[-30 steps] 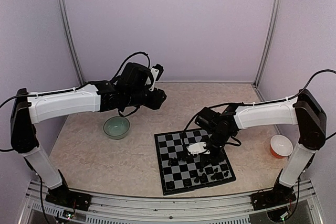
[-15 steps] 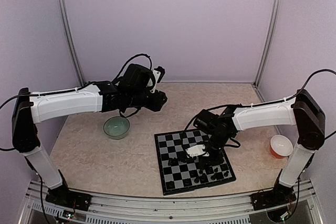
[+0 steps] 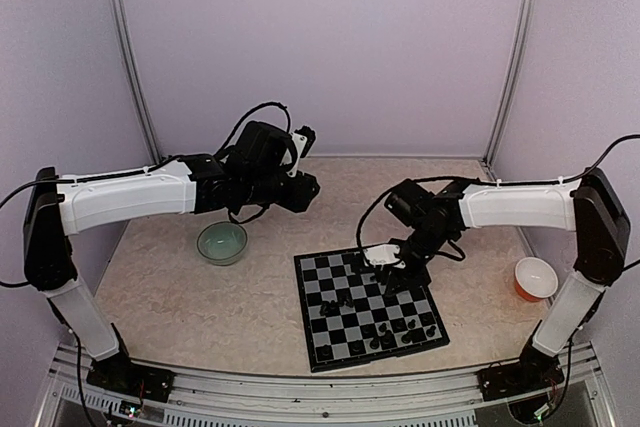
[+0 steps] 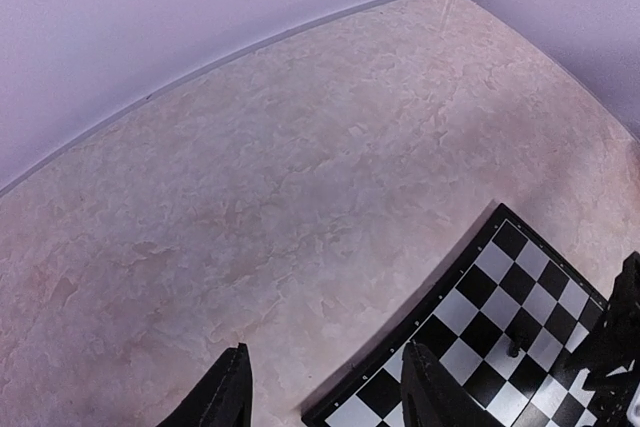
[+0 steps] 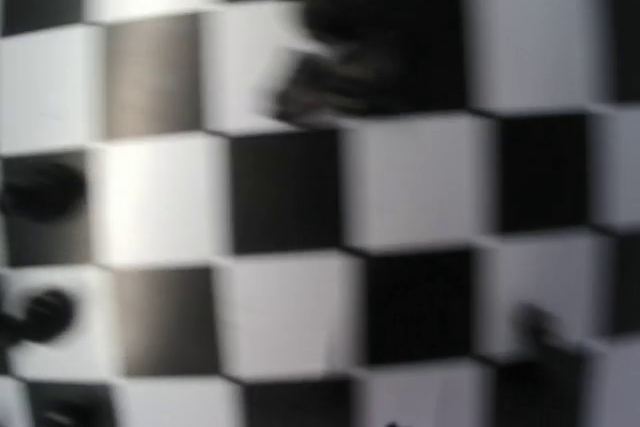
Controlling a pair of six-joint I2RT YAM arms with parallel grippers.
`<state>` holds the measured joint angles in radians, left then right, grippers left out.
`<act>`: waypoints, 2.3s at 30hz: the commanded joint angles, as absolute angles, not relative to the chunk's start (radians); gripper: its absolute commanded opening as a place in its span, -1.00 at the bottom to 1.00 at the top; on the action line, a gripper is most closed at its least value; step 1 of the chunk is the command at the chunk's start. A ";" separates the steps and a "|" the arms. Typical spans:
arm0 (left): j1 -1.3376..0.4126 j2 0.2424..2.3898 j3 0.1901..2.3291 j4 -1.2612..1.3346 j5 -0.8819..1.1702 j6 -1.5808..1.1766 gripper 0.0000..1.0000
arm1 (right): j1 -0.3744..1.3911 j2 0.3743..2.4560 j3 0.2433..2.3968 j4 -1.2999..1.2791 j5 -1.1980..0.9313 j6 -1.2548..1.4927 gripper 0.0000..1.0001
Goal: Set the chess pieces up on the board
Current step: Pick up the pawn from the chessboard, then pass from the right arm to the left
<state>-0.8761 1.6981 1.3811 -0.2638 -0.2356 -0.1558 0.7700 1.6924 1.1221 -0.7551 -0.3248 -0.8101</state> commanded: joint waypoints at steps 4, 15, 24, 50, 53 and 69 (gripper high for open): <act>-0.881 1.708 1.408 -0.266 -0.224 -0.155 0.02 | 0.688 1.703 1.193 -0.662 -0.266 -0.850 -0.43; -0.880 1.716 1.416 -0.274 -0.220 -0.152 0.03 | 0.671 1.832 1.243 -0.636 -0.252 -0.880 -0.25; -0.880 1.721 1.419 -0.278 -0.219 -0.149 0.02 | 0.672 1.893 1.240 -0.645 -0.255 -0.895 -0.32; -1.140 1.618 1.176 0.183 -0.272 -0.293 -0.01 | 0.489 1.406 1.009 -0.460 -0.912 -0.488 -0.84; -1.189 1.626 1.172 0.279 -0.278 -0.340 -0.05 | 0.447 1.402 1.011 -0.457 -0.977 -0.473 -0.84; -1.222 1.811 1.317 0.309 -0.239 -0.466 -0.19 | 0.415 1.311 0.959 -0.457 -1.078 -0.494 -0.80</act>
